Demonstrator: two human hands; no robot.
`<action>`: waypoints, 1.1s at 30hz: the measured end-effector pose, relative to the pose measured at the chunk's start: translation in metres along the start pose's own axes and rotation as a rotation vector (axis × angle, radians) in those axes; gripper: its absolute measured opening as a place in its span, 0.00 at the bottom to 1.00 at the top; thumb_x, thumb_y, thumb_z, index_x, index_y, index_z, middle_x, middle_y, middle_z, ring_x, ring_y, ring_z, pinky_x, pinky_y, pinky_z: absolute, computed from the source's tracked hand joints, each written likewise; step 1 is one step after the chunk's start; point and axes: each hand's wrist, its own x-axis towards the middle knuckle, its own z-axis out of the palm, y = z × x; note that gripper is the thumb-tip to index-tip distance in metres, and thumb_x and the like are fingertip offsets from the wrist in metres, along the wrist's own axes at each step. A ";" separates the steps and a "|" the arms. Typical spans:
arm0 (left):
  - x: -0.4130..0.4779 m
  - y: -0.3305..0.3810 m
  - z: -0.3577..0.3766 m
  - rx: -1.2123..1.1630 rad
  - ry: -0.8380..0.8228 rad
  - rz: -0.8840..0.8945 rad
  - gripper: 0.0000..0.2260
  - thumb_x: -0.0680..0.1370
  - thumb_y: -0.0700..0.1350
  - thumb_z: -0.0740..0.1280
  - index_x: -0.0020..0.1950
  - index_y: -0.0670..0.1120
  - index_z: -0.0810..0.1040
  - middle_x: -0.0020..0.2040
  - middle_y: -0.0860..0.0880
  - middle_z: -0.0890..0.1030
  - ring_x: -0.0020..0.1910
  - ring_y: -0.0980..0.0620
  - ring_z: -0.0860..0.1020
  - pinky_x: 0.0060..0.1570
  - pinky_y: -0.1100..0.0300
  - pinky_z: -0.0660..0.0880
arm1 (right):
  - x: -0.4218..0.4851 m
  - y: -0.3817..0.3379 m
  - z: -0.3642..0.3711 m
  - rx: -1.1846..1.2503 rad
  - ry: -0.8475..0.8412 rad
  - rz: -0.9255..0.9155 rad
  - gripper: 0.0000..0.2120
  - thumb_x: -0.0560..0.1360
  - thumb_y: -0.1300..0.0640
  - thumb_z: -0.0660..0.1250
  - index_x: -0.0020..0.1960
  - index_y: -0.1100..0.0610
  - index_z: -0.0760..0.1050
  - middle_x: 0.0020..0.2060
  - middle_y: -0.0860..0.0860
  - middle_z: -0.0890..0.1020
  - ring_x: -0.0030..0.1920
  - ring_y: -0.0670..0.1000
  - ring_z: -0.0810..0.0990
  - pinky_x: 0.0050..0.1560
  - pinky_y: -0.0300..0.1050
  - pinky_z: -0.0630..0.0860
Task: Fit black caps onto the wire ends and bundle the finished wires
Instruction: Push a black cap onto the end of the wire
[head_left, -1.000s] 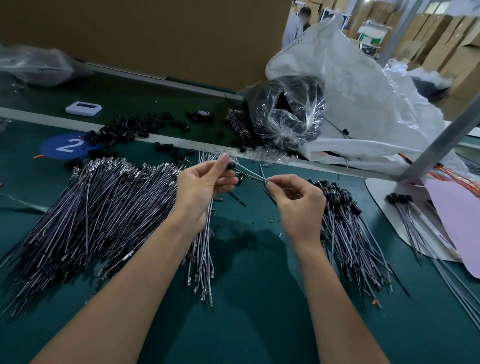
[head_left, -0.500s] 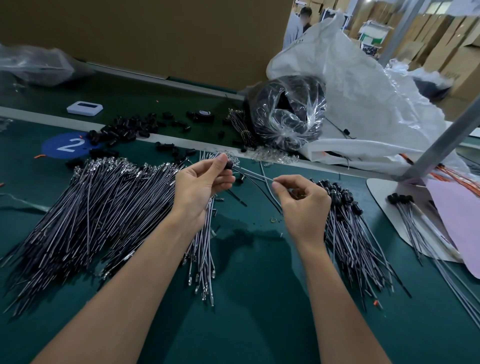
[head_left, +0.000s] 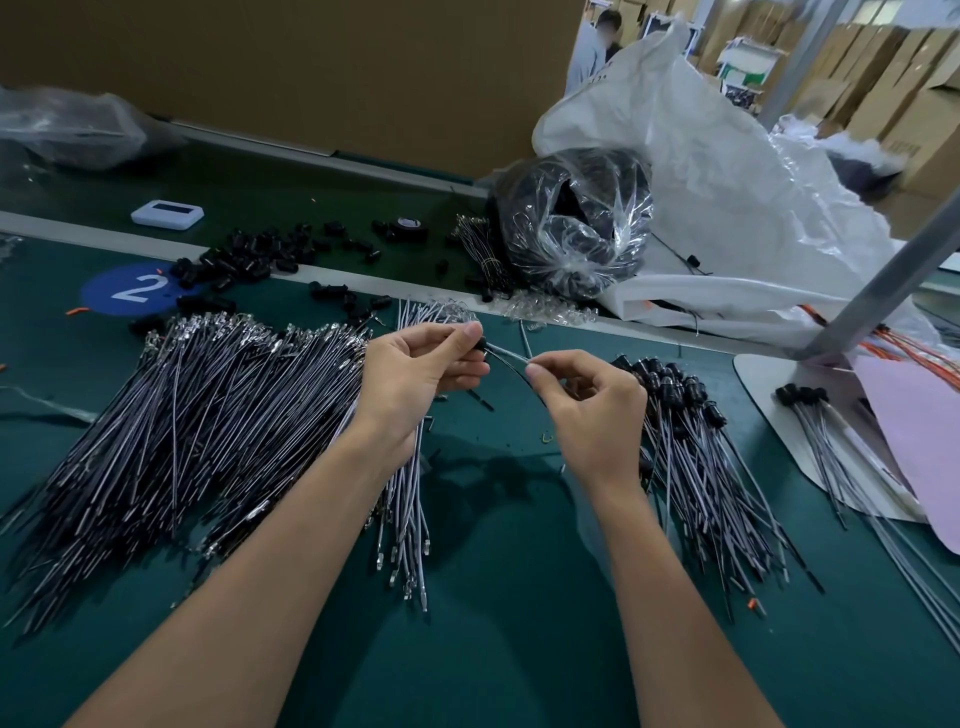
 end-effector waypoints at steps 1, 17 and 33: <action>-0.001 -0.001 0.001 0.017 -0.013 0.004 0.10 0.66 0.47 0.75 0.42 0.42 0.83 0.34 0.46 0.84 0.32 0.52 0.83 0.32 0.65 0.78 | -0.001 0.000 0.001 -0.003 -0.013 -0.007 0.03 0.72 0.60 0.75 0.41 0.53 0.84 0.32 0.43 0.82 0.32 0.51 0.78 0.36 0.42 0.74; -0.006 -0.003 0.008 0.115 -0.215 -0.016 0.05 0.76 0.37 0.68 0.49 0.41 0.83 0.39 0.44 0.86 0.37 0.50 0.85 0.36 0.62 0.80 | 0.000 -0.002 0.003 0.029 -0.067 -0.095 0.07 0.74 0.65 0.70 0.50 0.59 0.83 0.41 0.48 0.85 0.42 0.44 0.83 0.46 0.41 0.78; -0.004 -0.002 0.007 0.106 -0.095 0.043 0.05 0.72 0.36 0.74 0.41 0.45 0.85 0.40 0.47 0.86 0.33 0.53 0.81 0.35 0.62 0.80 | -0.003 -0.002 0.004 -0.004 -0.109 -0.072 0.06 0.75 0.66 0.70 0.50 0.59 0.82 0.38 0.43 0.82 0.35 0.37 0.79 0.41 0.28 0.72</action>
